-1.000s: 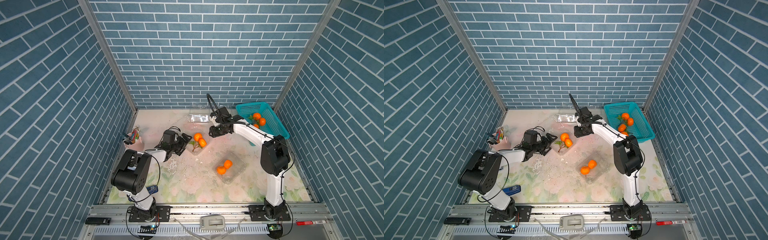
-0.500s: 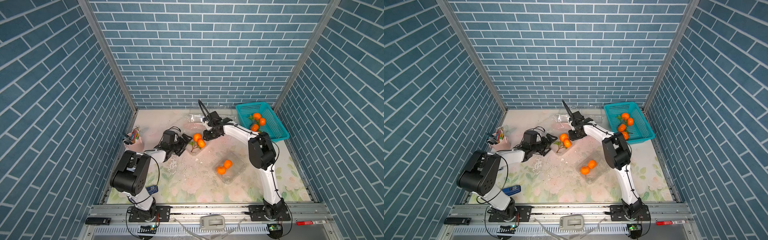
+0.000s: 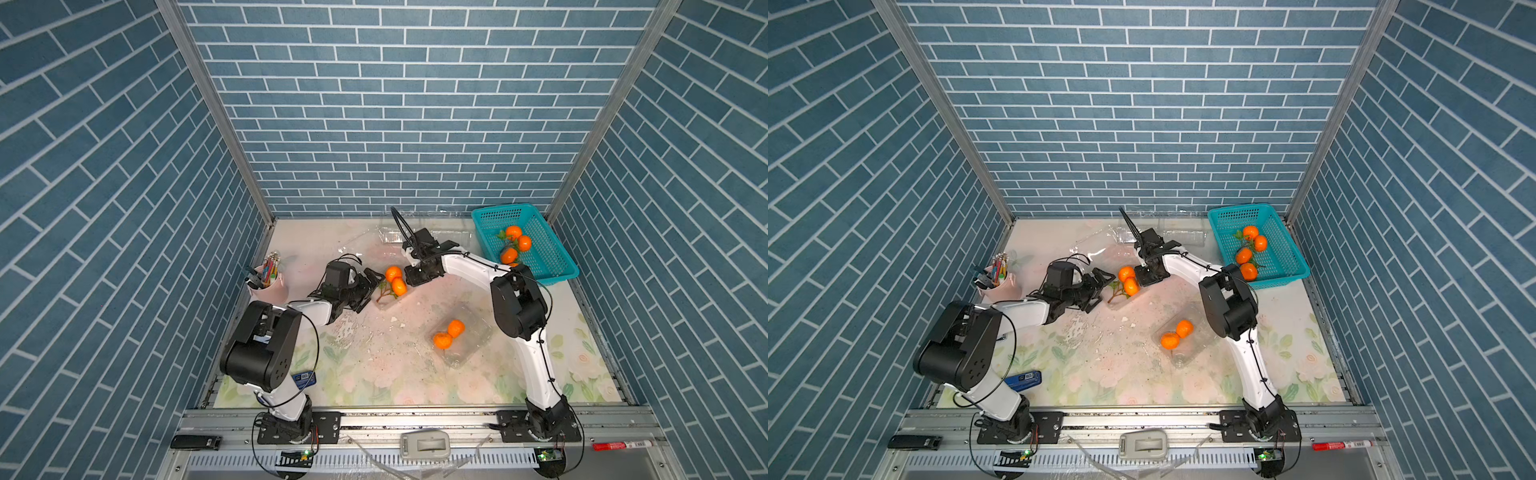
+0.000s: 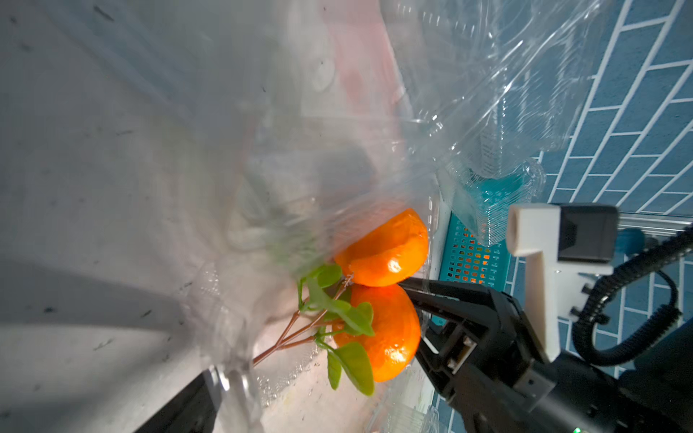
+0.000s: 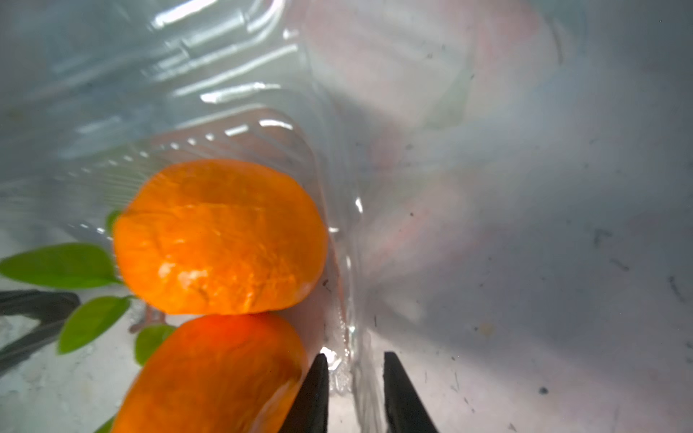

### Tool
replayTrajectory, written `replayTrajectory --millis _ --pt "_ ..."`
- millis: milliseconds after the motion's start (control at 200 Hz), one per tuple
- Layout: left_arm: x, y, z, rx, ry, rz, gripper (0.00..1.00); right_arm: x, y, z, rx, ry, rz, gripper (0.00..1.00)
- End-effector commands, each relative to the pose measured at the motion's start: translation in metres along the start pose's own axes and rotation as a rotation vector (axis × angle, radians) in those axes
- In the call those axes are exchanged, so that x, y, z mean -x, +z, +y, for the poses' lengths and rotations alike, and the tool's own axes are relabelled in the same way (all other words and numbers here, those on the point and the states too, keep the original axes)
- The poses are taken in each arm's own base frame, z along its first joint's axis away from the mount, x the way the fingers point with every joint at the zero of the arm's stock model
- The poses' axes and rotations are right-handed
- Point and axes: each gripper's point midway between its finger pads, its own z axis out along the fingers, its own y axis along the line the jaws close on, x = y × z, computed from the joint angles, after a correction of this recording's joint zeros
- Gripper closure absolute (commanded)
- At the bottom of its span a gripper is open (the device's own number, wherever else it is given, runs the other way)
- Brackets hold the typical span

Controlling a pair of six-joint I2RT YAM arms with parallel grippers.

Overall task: Take oranges out of containers
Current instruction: Adjust the packing box at the center of the board.

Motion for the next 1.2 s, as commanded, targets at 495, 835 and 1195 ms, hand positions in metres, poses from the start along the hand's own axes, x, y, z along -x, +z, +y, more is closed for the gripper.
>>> replayTrajectory --millis 495,835,1195 --pt "-0.012 -0.002 0.005 0.023 0.032 -0.003 0.01 -0.003 -0.069 0.0 -0.099 -0.052 -0.162 0.82" --pt "-0.022 -0.012 0.014 0.049 0.012 -0.041 0.01 -0.002 -0.082 0.005 -0.087 -0.077 -0.194 0.84" --pt "-0.015 -0.032 -0.002 0.048 0.043 -0.082 0.01 0.012 -0.117 0.009 -0.092 -0.117 -0.307 0.86"
